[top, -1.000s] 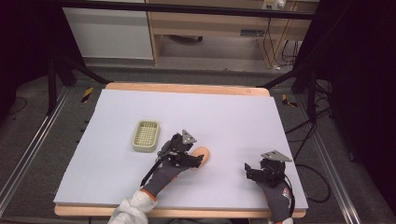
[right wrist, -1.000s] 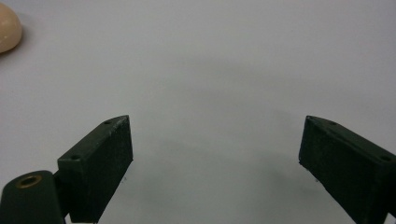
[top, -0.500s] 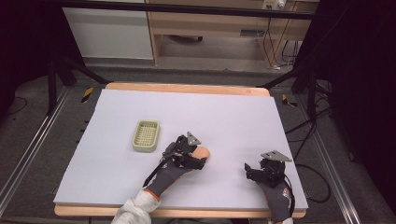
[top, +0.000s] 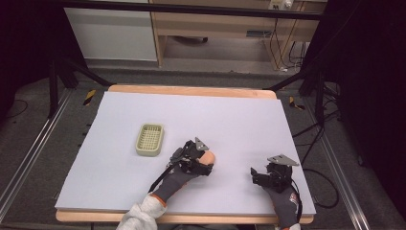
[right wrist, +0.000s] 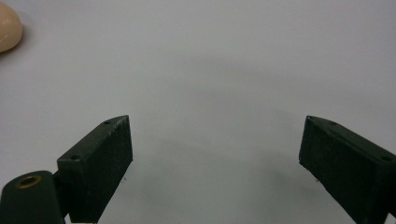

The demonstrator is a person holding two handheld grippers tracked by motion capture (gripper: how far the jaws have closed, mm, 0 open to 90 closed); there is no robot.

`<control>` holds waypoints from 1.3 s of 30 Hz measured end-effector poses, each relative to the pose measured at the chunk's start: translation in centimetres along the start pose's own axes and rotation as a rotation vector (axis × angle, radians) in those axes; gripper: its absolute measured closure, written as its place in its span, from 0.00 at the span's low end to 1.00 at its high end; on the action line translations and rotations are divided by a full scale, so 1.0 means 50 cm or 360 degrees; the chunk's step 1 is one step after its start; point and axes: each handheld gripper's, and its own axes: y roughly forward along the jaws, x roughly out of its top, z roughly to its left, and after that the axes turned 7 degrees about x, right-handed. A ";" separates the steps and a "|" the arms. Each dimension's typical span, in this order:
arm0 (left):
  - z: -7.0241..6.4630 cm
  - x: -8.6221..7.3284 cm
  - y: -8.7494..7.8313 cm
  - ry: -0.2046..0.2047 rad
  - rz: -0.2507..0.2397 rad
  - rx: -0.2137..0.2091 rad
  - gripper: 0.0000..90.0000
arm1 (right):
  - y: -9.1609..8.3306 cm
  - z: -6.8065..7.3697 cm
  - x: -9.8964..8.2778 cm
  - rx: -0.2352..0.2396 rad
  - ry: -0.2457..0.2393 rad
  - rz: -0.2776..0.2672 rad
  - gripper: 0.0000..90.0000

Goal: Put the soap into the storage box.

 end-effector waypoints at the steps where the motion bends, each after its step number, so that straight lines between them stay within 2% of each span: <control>1: 0.000 0.000 0.002 0.0004 0.0004 0.0005 0.26 | 0.000 0.001 0.000 -0.0001 0.0005 0.0000 0.11; 14: -0.001 -0.004 0.016 -0.0022 0.0047 -0.0020 0.32 | 0.000 0.001 0.000 -0.0004 0.0006 0.0002 0.11; 28: -0.005 -0.004 0.017 -0.0008 0.0058 0.0004 0.34 | 0.001 0.002 0.001 -0.0006 0.0005 0.0008 0.11; 34: -0.006 -0.003 0.017 -0.0024 0.0055 0.0010 0.35 | 0.001 0.001 0.001 -0.0007 0.0006 0.0008 0.11; 39: -0.008 -0.003 0.014 -0.0006 0.0054 0.0026 0.35 | 0.001 0.001 0.001 -0.0005 0.0009 0.0006 0.11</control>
